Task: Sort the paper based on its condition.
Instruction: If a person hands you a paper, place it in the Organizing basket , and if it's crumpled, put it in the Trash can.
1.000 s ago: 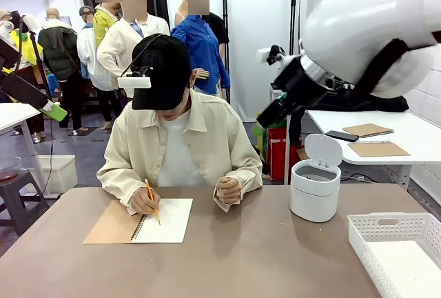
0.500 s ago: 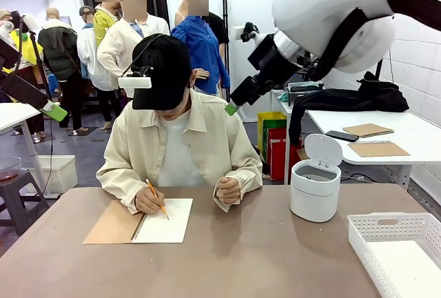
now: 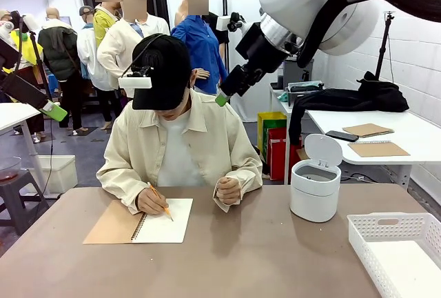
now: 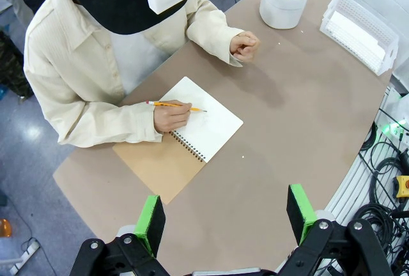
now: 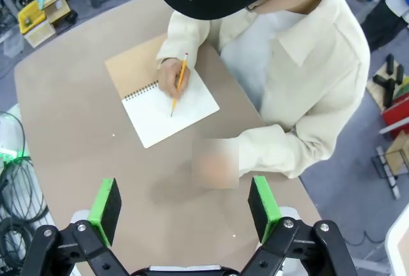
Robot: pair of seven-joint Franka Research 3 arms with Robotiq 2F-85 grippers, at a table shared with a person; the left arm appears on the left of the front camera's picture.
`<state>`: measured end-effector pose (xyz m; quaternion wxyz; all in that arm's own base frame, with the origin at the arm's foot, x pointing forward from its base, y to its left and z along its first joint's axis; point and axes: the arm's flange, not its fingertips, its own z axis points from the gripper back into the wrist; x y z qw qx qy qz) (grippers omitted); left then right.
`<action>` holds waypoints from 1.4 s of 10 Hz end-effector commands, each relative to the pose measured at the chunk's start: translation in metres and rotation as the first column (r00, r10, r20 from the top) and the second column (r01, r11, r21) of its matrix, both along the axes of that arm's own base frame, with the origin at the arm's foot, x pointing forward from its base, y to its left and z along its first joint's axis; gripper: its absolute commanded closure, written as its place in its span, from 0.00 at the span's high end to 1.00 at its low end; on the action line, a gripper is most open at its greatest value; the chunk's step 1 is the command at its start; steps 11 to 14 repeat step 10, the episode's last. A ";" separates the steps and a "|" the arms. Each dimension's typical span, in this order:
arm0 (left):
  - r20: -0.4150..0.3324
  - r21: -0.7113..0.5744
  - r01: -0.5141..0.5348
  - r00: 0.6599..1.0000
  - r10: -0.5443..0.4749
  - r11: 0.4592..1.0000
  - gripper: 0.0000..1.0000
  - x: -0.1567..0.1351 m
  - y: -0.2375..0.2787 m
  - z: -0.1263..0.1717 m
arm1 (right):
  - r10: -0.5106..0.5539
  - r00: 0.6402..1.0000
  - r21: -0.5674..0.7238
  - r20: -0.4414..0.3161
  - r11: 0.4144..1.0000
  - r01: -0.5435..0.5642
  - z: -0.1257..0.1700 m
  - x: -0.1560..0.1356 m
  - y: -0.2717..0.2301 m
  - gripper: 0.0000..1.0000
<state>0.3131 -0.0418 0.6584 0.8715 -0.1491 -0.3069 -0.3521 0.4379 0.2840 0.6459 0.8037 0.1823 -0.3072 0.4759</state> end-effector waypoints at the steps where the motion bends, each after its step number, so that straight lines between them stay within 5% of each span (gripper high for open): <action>1: 0.003 -0.004 -0.001 1.000 0.001 1.000 1.00 0.000 0.000 0.000 | 0.024 1.000 -0.029 0.008 0.999 -0.024 0.001 0.005 0.003 1.00; 14: 0.003 -0.004 -0.001 1.000 0.001 1.000 1.00 0.000 0.000 0.000 | 0.008 1.000 -0.006 -0.002 1.000 -0.008 0.001 0.000 0.003 1.00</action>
